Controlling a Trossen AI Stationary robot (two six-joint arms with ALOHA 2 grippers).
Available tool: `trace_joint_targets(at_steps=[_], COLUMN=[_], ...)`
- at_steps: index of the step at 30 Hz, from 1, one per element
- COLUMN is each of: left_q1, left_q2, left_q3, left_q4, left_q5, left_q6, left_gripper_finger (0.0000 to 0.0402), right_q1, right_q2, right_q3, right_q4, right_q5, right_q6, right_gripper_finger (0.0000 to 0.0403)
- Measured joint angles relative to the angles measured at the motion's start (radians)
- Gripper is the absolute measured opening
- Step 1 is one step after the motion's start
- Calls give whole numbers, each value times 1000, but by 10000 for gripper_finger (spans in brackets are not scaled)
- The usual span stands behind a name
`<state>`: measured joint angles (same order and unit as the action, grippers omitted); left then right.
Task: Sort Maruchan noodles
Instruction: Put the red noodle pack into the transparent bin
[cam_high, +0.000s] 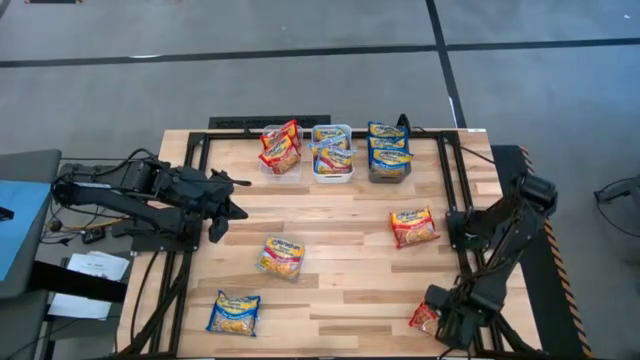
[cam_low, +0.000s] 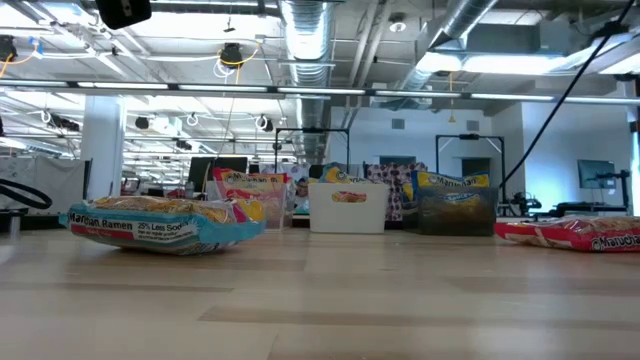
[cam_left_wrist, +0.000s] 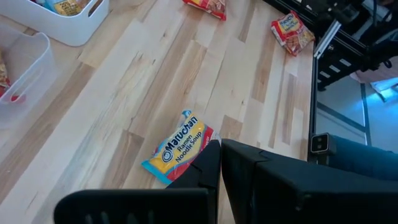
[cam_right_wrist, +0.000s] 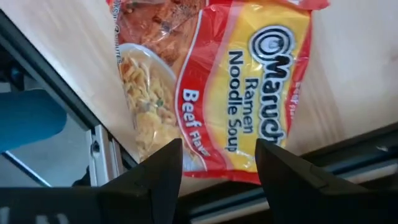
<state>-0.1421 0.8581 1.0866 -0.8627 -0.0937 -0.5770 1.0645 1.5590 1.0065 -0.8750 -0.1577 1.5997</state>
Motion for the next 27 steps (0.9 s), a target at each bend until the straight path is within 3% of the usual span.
trace_joint_targets(at_steps=[17, 21, 27], left_q1=[0, 0, 0], left_q2=[0, 0, 0], left_q3=[0, 0, 0], left_q4=[0, 0, 0], left_q5=[-1, -1, -1], left_q6=[0, 0, 18], left_gripper_finger=[0, 0, 0], right_q1=[-27, -47, -55], right_q2=[158, 172, 174], right_q3=[6, 7, 5], right_q4=[61, 82, 98], right_q5=[-18, -28, -26], right_q6=[-4, -4, -2], right_gripper_finger=[214, 161, 42])
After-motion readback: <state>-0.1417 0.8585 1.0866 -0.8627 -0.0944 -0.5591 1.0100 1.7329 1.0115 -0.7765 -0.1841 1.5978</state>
